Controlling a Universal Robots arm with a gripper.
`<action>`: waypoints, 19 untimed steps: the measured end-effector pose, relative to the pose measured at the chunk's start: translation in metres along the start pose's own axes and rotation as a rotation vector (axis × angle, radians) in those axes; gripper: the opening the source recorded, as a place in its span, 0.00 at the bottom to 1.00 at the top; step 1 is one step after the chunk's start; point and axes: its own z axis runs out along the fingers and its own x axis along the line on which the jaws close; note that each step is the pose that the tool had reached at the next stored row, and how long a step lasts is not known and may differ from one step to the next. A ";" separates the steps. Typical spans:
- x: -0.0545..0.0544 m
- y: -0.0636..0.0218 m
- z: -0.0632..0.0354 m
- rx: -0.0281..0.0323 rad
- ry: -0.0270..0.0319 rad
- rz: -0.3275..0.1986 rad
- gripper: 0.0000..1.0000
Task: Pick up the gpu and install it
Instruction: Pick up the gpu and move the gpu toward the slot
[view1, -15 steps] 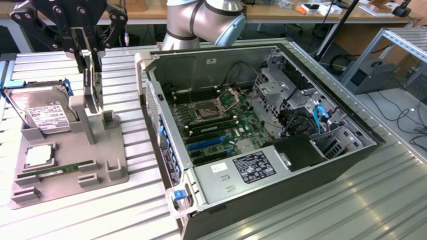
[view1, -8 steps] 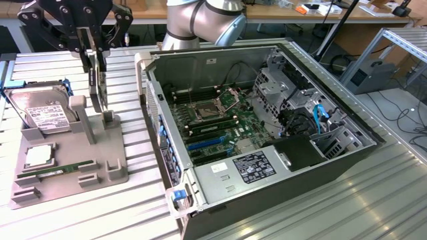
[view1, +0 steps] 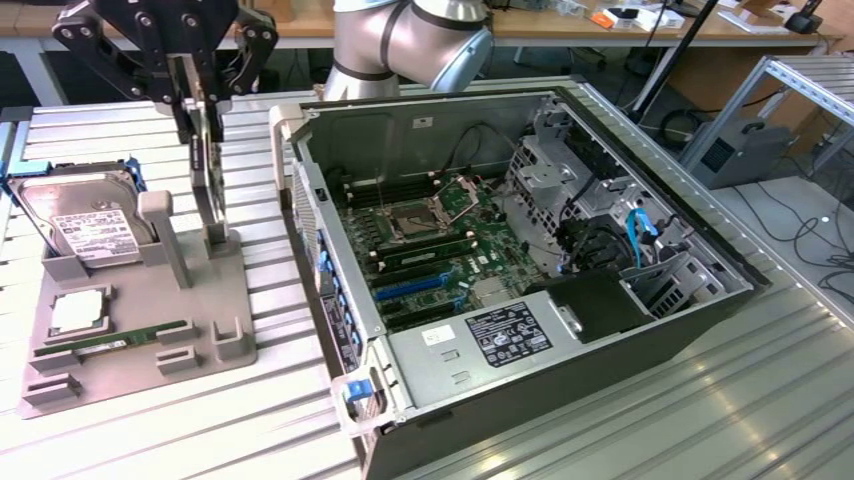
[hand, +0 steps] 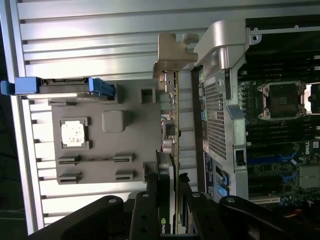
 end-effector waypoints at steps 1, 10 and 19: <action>-0.001 0.0001 0.0000 0.0000 0.0000 0.000 0.27; -0.007 0.0005 0.0002 0.0000 0.0000 0.000 0.27; -0.013 0.0010 0.0004 -0.0001 0.0000 0.000 0.27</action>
